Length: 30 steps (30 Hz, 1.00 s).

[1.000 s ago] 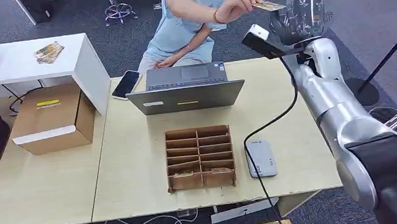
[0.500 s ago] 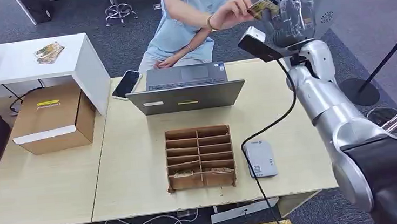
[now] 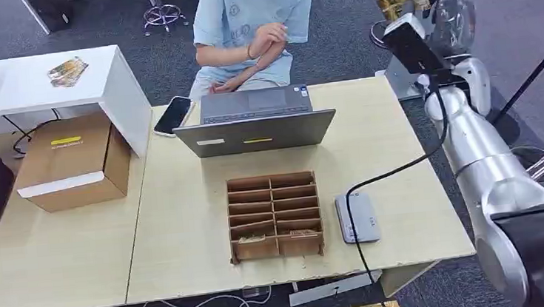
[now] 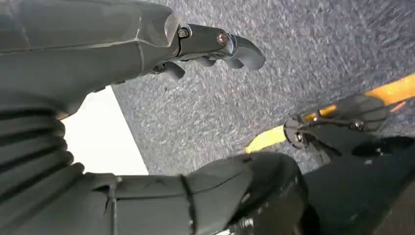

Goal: Pass the card to the sensor for recognition and then transmit it.

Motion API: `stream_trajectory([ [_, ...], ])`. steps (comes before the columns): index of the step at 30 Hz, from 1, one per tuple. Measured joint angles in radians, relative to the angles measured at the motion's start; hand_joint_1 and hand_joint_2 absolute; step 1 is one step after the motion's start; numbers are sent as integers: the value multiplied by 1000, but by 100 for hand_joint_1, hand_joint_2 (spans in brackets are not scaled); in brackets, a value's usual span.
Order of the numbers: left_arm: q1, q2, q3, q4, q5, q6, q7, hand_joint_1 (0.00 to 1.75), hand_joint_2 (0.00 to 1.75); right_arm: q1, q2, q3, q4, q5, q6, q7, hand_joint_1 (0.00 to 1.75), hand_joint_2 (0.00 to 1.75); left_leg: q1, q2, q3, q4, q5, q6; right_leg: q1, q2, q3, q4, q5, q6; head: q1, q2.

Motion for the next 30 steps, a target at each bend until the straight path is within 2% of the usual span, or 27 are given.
stream_trajectory([
  [3, 0, -5, 12, 0, 0, -8, 13, 0, 0, 9, -29, -36, -17, -75, 49, -4, 175, 175, 0, 0, 0, 0, 0, 0, 0, 0, 0, 0, 0, 0, 0, 0],
  [9, 2, -15, 39, 0, 17, 1, 17, 0, 0, 37, -85, -109, -29, -243, 196, -12, 175, 175, 0, 0, -1, 1, 0, 0, 0, 0, -1, 0, 0, 0, 0, 0],
  [12, 3, -20, 51, 0, 26, 0, 24, 0, 0, 60, -115, -144, -31, -332, 296, 11, 175, 175, 0, 0, -1, 1, 0, 0, 0, 0, -1, 0, 0, 0, 0, 0],
  [16, 4, -28, 63, 0, 22, -10, 78, 0, 0, 103, -151, -166, -31, -401, 416, 44, 175, 175, 0, 0, -1, 1, 0, 0, 0, 0, -1, 0, 0, 0, 0, 0],
  [20, 6, -34, 64, 0, 6, -26, 122, 0, 0, 159, -170, -169, -30, -421, 473, 57, 175, 175, 0, 0, -2, 1, 0, 0, 0, 0, -1, 0, 0, 0, 0, 0],
  [23, 6, -35, 64, 0, -7, -36, 147, 0, 0, 194, -172, -169, -28, -420, 489, 72, 175, 175, 0, 0, -2, 1, 0, 0, 0, 0, -1, 0, 0, 0, 0, 0],
  [30, 6, -35, 64, 0, -29, -43, 157, 0, 0, 297, -172, -170, -47, -442, 504, 90, 175, 175, 0, 0, -2, 1, 0, 0, 0, 0, -1, 0, 0, 0, 0, 0],
])
